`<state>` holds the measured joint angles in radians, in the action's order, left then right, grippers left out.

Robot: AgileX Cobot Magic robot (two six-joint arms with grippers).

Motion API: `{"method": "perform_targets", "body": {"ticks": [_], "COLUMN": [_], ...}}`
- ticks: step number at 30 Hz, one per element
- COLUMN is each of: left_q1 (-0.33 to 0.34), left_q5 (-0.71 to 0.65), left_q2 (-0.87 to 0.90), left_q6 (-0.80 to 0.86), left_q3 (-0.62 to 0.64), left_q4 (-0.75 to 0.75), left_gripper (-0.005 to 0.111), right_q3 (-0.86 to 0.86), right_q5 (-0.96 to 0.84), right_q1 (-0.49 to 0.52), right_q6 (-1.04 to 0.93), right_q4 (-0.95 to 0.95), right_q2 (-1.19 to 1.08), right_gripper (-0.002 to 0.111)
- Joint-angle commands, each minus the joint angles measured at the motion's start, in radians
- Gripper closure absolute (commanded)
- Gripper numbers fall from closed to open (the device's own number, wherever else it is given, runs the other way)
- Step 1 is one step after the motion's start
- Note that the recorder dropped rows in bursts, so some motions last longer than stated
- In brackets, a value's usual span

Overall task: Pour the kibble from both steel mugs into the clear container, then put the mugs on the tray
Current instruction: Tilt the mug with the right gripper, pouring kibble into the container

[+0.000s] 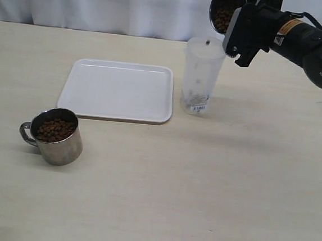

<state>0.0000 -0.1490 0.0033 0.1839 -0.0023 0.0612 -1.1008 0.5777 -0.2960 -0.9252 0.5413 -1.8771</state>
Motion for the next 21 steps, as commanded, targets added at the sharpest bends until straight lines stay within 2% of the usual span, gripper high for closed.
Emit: {"method": "perform_targets", "body": {"ticks": [1,21], "left_q1": [0.002,0.002], "left_q5": [0.005,0.007], "left_q2": [-0.003,-0.003], "left_q6": [-0.003,-0.003], "left_q3": [0.002,0.002], "left_q4": [-0.003,0.001], "left_gripper": [0.107,0.107], "right_q3": [-0.032,-0.038], "right_q5": [-0.024,-0.111], "right_q1": [-0.022,-0.032], "right_q6": [-0.022,-0.203], "right_q4": [-0.002,-0.006], "right_q2": [0.006,0.006], "right_gripper": [0.104,0.104]}}
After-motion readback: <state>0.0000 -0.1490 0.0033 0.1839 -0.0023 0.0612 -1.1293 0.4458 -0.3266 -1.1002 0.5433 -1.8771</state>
